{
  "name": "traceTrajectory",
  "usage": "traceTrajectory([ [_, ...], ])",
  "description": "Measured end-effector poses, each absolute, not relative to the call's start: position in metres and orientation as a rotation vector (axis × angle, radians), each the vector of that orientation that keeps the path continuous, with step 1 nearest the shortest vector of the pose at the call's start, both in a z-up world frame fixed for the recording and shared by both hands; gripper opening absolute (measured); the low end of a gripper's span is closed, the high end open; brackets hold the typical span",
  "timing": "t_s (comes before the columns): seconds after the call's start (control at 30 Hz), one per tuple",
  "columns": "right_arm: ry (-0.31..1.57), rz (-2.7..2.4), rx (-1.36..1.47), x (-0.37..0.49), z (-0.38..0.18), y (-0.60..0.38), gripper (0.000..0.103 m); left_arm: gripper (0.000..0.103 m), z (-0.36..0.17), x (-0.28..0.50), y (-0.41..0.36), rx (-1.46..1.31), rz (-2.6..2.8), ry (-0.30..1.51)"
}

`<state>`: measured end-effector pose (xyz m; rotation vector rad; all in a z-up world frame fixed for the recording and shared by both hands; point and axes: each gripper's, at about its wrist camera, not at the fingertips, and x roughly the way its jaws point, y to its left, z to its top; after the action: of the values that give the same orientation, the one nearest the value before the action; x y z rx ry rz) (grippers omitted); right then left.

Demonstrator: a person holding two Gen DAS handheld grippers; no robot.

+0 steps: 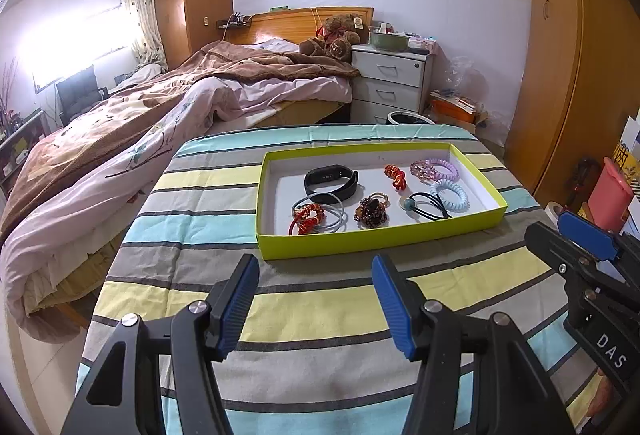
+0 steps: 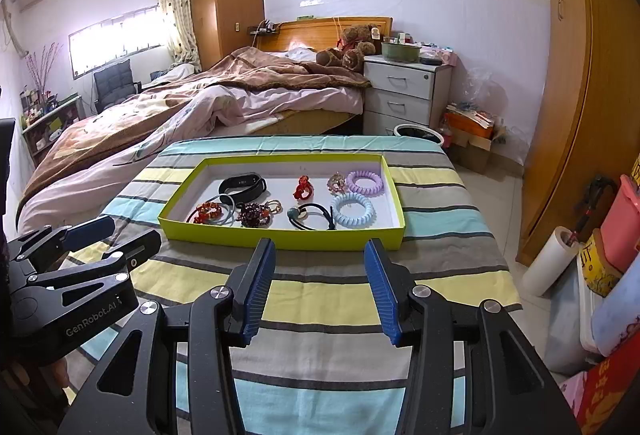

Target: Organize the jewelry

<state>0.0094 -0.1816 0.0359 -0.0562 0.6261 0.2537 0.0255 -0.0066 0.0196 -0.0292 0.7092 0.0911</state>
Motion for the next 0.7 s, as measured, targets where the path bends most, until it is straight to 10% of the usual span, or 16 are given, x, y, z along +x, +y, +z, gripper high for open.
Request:
traceTrajectory([
  [0.7, 0.631, 0.26, -0.053, 0.0076, 0.0334, -0.1797, 0.047, 0.059, 0.0185, 0.0245, -0.0085, -0.031, 0.085, 0.719],
])
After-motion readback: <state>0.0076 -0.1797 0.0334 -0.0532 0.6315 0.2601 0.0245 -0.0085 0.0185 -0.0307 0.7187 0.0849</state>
